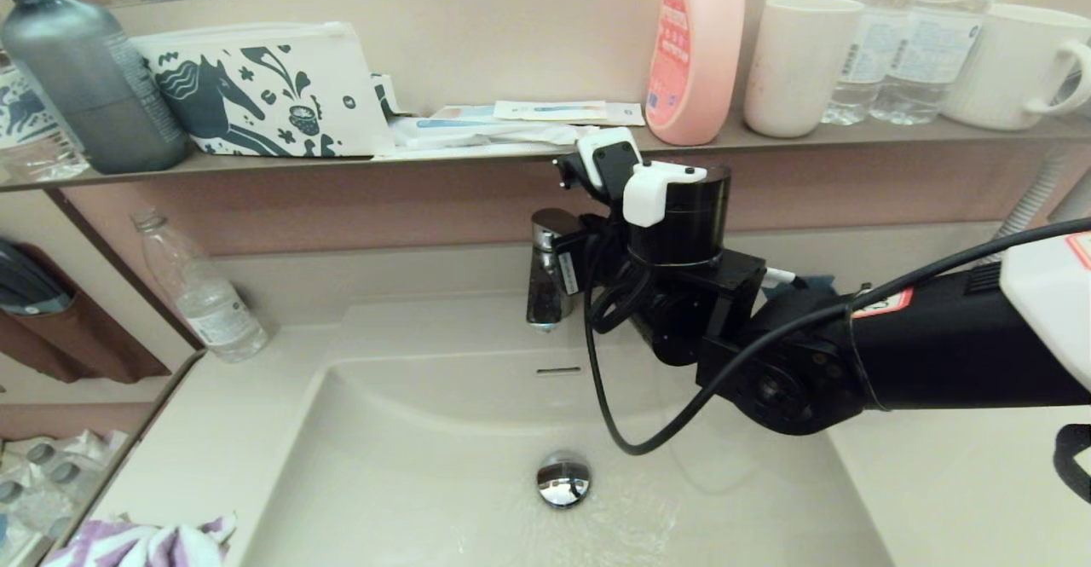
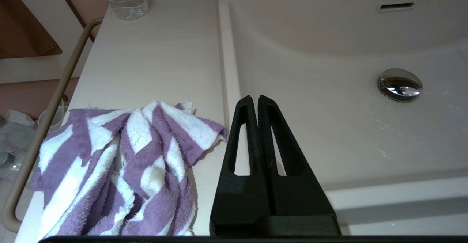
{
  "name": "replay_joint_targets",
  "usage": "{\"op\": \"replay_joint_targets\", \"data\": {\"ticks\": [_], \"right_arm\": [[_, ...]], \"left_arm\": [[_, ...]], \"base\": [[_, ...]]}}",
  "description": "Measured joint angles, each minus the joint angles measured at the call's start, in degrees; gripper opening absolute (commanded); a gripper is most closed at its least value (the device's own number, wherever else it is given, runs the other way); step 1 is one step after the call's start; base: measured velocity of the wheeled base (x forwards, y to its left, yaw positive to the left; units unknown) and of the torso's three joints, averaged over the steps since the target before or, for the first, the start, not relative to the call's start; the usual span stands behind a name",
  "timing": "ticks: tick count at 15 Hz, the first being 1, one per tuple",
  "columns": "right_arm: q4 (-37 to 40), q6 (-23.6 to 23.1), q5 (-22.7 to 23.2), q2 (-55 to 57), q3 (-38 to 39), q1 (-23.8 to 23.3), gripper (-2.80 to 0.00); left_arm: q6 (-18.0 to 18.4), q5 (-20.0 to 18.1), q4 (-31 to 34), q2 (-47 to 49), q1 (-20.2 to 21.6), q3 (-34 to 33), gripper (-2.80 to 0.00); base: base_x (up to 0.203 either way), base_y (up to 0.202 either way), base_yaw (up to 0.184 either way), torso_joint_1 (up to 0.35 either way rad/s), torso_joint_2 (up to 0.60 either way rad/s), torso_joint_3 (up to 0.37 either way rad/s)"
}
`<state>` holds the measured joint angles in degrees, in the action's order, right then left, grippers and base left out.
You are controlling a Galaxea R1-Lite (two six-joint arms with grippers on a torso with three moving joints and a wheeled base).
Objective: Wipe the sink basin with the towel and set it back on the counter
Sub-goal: Pick up the cloth
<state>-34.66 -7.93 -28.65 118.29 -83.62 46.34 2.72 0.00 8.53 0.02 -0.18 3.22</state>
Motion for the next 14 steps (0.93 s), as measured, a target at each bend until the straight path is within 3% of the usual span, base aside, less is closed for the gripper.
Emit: {"op": "replay_joint_targets", "data": {"ticks": [4,9,12,14], "right_arm": [[-2.29,0.16,-2.82,-5.34,7.9,1.69,-2.8],[-5.5,3.39,-5.19,-17.65,26.81,1.13,-2.8],[-5.59,4.48,-5.63,-28.21,34.0,-7.25,-2.8],[-4.57,4.73,-5.39,-35.03,36.95,-16.78,-2.8]], "left_arm": [[0.0,0.0,0.0,0.0,0.0,0.0,-2.8],[0.02,-0.01,-0.02,0.0,0.0,-0.05,-2.8],[-0.05,0.0,-0.02,0.0,0.0,-0.05,-2.8],[0.0,0.0,-0.02,0.0,0.0,-0.05,-2.8]], "base": [[0.0,0.0,0.0,0.0,0.0,0.0],[0.0,0.0,0.0,0.0,0.0,0.0],[0.0,0.0,0.0,0.0,0.0,0.0],[0.0,0.0,0.0,0.0,0.0,0.0]]}}
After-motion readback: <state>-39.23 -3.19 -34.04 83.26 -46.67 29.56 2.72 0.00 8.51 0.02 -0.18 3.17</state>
